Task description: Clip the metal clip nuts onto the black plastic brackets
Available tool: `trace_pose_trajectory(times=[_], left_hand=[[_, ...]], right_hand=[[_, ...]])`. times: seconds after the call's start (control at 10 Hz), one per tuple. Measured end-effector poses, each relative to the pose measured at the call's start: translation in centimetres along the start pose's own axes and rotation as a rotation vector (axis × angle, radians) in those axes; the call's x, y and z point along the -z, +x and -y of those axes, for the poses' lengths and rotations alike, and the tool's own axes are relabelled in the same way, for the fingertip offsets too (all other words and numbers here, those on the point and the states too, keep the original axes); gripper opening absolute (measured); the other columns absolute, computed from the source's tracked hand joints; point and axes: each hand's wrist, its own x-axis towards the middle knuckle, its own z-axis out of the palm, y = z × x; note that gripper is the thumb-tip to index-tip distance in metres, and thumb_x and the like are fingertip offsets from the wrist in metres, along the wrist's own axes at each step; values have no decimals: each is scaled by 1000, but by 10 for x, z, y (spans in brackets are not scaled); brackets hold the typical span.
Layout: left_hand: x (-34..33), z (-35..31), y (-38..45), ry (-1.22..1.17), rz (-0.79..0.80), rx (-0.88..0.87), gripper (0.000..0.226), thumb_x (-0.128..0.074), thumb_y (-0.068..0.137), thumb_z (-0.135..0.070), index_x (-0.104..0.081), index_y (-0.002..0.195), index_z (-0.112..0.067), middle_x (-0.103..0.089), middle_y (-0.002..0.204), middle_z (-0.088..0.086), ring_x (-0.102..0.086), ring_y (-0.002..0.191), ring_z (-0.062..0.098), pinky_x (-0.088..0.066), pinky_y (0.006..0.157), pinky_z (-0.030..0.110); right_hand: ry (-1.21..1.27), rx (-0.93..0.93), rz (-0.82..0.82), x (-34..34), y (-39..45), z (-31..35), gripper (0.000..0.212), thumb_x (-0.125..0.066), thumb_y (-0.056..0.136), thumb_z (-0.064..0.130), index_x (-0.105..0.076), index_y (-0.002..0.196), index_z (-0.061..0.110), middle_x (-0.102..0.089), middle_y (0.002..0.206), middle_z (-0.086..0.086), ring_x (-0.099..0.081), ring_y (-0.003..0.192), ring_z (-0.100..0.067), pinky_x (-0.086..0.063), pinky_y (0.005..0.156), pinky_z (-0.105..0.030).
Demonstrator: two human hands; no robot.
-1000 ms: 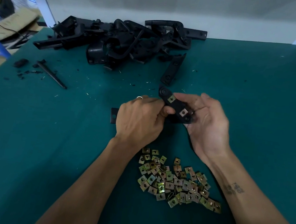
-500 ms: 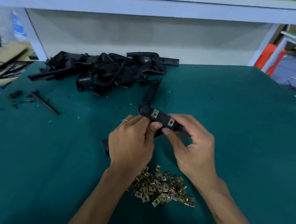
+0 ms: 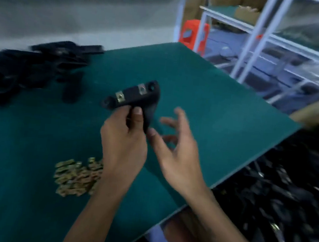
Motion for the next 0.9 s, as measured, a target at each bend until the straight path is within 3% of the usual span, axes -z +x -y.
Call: trace_pose_trajectory(times=[0.1,0.2,0.3,0.4,0.5,0.6,0.7,0.8,0.9], left_hand=[[-45,-22,-17,-175,160,25,39,-53,97,-15,-31,66,-23,-38,54,-14,-34,48,1,-28,47,15],[-91,-43,-53,-284,431,57,15,-52,94,-13,-53,80,-16,-58,70,-9,-55,65,6,-45,62,28],[-131,-55,-110,-296,802,119,44,-54,97,-6,-56,140,-14,-63,137,1,-58,127,14,-45,107,33],[-160,-55,-173,-125,1021,26,54,-53,99,-13,-44,151,-23,-57,140,-5,-54,126,10,-40,98,16],[-176,-41,-225,58,1220,74,45,-56,96,-12,-53,140,-21,-60,126,3,-61,114,18,-43,83,16],[-179,-25,-251,280,1369,77,16,-61,90,-13,-61,106,-16,-61,110,7,-64,104,27,-46,74,25],[-178,-17,-254,366,1371,6,6,-62,93,-16,-60,98,-12,-61,109,10,-63,99,29,-50,78,31],[-173,-25,-232,369,1256,-66,10,-61,97,-21,-61,91,-13,-62,97,7,-63,89,26,-52,73,33],[-141,-26,-205,275,1122,-124,23,-51,98,-41,-64,97,-22,-67,99,3,-65,96,24,-50,78,35]], right_hand=[[96,-133,65,33,-47,-17,26,-63,97,31,-65,93,6,-68,73,-1,-61,57,-18,-52,57,-38],[351,-323,-67,68,-84,-35,25,-57,104,11,-56,85,-6,-63,64,-7,-57,48,-17,-46,46,-25],[444,-463,-314,110,-109,-65,21,-53,103,5,-56,88,-9,-57,65,-20,-55,55,-21,-48,51,-27],[383,-644,-490,148,-144,-108,28,-57,103,15,-60,89,-9,-59,77,-33,-54,72,-26,-42,68,-41],[290,-901,-441,168,-189,-141,32,-59,103,17,-63,76,1,-56,67,-17,-50,60,-19,-36,60,-36],[80,-1012,-263,171,-218,-159,25,-63,98,10,-69,74,5,-62,67,-7,-54,62,-12,-43,56,-32],[-337,-991,-62,174,-221,-161,27,-62,98,24,-69,77,10,-68,72,3,-59,70,-1,-51,70,-28],[-561,-899,120,182,-208,-148,31,-59,97,41,-56,68,33,-62,71,10,-64,76,-2,-43,63,-15],[-823,-685,262,192,-186,-129,21,-63,93,50,-75,95,33,-75,113,4,-69,108,-12,-44,90,-21]])
